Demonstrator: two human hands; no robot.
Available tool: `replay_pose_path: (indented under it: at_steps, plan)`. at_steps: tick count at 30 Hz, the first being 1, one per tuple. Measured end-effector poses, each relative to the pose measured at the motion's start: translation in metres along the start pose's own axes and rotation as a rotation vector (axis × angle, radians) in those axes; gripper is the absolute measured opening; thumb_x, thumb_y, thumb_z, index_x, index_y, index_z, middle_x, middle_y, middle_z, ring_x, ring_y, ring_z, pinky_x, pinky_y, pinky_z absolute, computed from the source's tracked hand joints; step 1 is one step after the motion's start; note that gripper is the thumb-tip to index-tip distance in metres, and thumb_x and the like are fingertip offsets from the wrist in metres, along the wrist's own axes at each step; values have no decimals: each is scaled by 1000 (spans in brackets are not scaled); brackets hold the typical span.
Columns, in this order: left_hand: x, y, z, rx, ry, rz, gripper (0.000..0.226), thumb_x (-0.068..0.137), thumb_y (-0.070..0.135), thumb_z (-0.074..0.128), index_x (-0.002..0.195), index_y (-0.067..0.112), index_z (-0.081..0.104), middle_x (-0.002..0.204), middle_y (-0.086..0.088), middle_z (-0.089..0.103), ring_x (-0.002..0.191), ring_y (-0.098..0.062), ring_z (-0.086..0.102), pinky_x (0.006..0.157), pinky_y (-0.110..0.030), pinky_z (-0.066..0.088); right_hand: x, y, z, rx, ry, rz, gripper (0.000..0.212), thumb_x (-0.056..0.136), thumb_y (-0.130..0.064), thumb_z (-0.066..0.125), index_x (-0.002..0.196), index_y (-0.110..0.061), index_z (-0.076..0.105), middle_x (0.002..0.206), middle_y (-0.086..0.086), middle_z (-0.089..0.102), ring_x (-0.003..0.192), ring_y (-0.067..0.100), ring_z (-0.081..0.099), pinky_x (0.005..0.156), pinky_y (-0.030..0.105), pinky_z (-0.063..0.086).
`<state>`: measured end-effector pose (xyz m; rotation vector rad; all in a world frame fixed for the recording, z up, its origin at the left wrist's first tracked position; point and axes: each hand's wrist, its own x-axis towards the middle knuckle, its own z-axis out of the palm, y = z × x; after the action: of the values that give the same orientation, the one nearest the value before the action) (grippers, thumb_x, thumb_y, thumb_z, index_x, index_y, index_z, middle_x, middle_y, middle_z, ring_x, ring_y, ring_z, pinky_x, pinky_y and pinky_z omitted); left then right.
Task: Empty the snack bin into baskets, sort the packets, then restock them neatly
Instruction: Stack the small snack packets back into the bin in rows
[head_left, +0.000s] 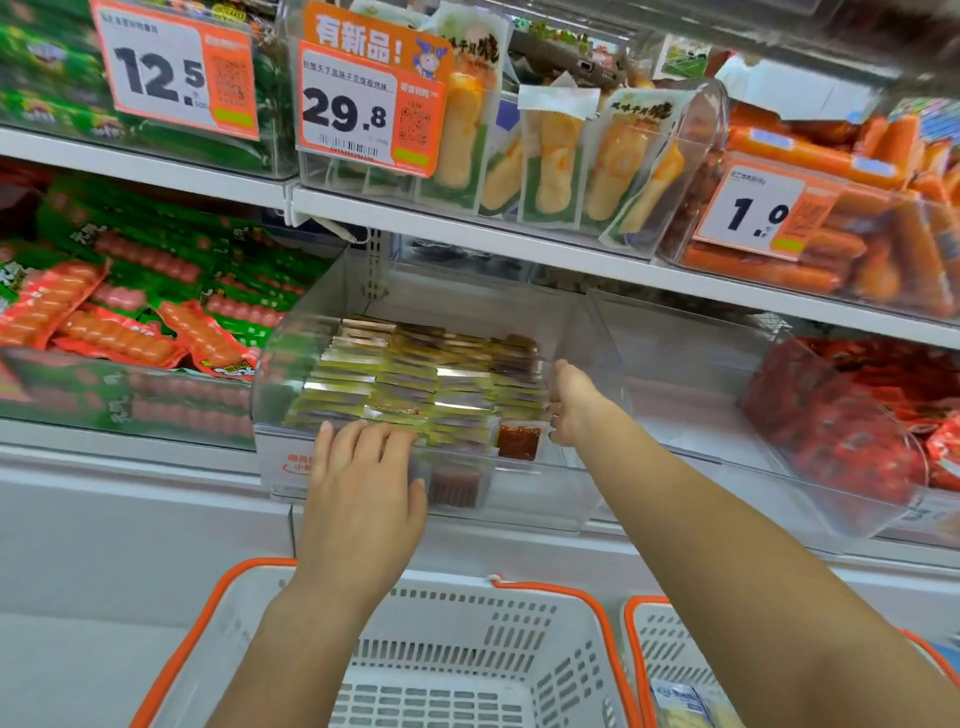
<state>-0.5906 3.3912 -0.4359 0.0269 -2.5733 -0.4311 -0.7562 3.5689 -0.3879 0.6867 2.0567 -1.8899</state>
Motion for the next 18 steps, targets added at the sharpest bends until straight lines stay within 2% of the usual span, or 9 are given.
replay_pose_path:
  at_steps: [1, 3, 6, 8, 11, 12, 13, 15, 18]
  plan:
    - [0, -1, 0, -16, -2, 1, 37, 73, 20, 76, 108, 18, 64, 105, 1, 63, 112, -26, 54, 111, -50, 27, 3, 0, 1, -5, -10, 11, 63, 101, -49, 26, 151, -12, 21, 153, 10, 30, 140, 27, 29, 115, 39, 19]
    - [0, -2, 0, -46, -14, -4, 37, 74, 19, 75, 109, 19, 63, 108, 2, 62, 115, -25, 51, 113, -48, 23, 5, 0, 3, -15, -30, 20, 72, 98, -58, 19, 153, -12, 12, 158, 8, 19, 145, 25, 20, 117, 40, 15]
    - [1, -2, -1, -63, -32, -21, 31, 77, 19, 73, 107, 19, 64, 104, 2, 62, 112, -26, 52, 114, -48, 20, 9, -6, 2, 12, 6, 31, 71, 99, -57, 16, 152, -10, 18, 156, 11, 25, 143, 27, 25, 115, 40, 19]
    - [3, -2, -1, -73, -22, -27, 25, 79, 18, 71, 102, 20, 64, 97, 4, 62, 105, -24, 55, 114, -47, 20, 12, -13, 3, 22, 38, -35, 67, 101, -52, 16, 151, -8, 20, 153, 13, 29, 140, 28, 30, 115, 39, 21]
    - [6, -7, 1, -113, 17, -26, 18, 80, 11, 71, 95, 20, 66, 86, 5, 61, 92, -24, 57, 115, -42, 19, 15, -23, 13, -4, 51, -129, 64, 102, -50, 17, 149, -8, 24, 134, 19, 47, 111, 27, 48, 107, 38, 28]
    - [7, -9, 3, -126, 31, -18, 18, 79, 8, 71, 93, 19, 66, 83, 4, 61, 88, -25, 58, 114, -41, 18, 18, -24, 16, -37, 50, -161, 63, 102, -49, 17, 149, -9, 23, 141, 18, 43, 114, 26, 46, 109, 40, 27]
    - [7, -10, 4, -134, 43, -10, 19, 78, 6, 72, 91, 19, 66, 81, 4, 61, 86, -25, 59, 113, -41, 18, 19, -24, 18, -62, 44, -174, 64, 101, -51, 16, 150, -10, 20, 150, 16, 33, 128, 26, 41, 113, 41, 23]
    - [9, -10, 5, -142, 59, -6, 19, 77, 6, 73, 90, 19, 67, 80, 4, 61, 85, -25, 59, 112, -42, 18, 23, -23, 18, -92, 28, -139, 71, 99, -58, 16, 152, -12, 13, 158, 12, 19, 143, 29, 24, 117, 42, 17]
    - [10, -10, 7, -143, 75, 0, 18, 78, 7, 74, 90, 19, 68, 81, 4, 63, 85, -25, 60, 111, -40, 15, 33, -24, 18, -58, 9, -121, 75, 96, -63, 17, 152, -13, 15, 157, 12, 23, 142, 30, 26, 118, 42, 20]
